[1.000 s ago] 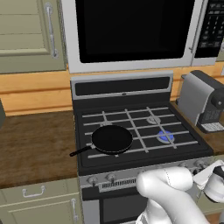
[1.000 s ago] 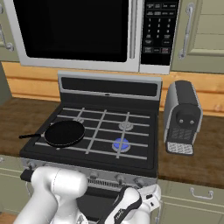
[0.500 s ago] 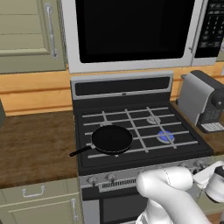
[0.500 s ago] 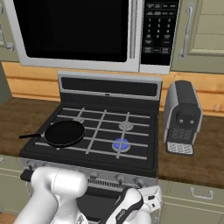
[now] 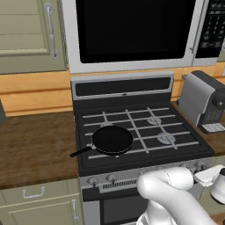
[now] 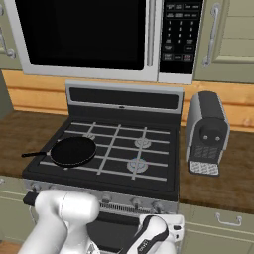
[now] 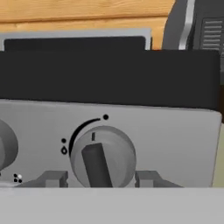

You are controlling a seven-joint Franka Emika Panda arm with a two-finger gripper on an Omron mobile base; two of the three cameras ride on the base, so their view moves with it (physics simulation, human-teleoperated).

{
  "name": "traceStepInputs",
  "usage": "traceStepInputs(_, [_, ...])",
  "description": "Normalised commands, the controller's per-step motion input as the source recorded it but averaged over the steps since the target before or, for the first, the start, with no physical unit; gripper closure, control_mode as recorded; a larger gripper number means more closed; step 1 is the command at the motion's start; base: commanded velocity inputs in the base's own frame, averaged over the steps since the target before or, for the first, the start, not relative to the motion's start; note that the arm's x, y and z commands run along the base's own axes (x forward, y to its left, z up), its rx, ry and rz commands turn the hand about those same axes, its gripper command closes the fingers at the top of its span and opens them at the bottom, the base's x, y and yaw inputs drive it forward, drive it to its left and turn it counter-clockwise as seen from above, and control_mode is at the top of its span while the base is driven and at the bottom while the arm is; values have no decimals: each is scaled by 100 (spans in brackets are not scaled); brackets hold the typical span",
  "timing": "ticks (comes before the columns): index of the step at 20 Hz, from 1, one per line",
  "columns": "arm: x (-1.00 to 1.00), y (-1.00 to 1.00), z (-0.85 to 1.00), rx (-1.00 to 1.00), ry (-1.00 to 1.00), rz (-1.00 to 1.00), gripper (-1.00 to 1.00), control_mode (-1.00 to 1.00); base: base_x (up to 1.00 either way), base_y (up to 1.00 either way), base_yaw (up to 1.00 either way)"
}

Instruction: Turn off the front right burner of the stove.

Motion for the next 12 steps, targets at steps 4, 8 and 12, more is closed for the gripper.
traceStepInputs(4, [0,0,0,26,0,5,100,-100,0,0,0])
traceStepInputs(8, [0,0,0,23,0,5,100,-100,0,0,0])
traceStepInputs(12, [0,0,0,18,0,4,100,-100,0,0,0])
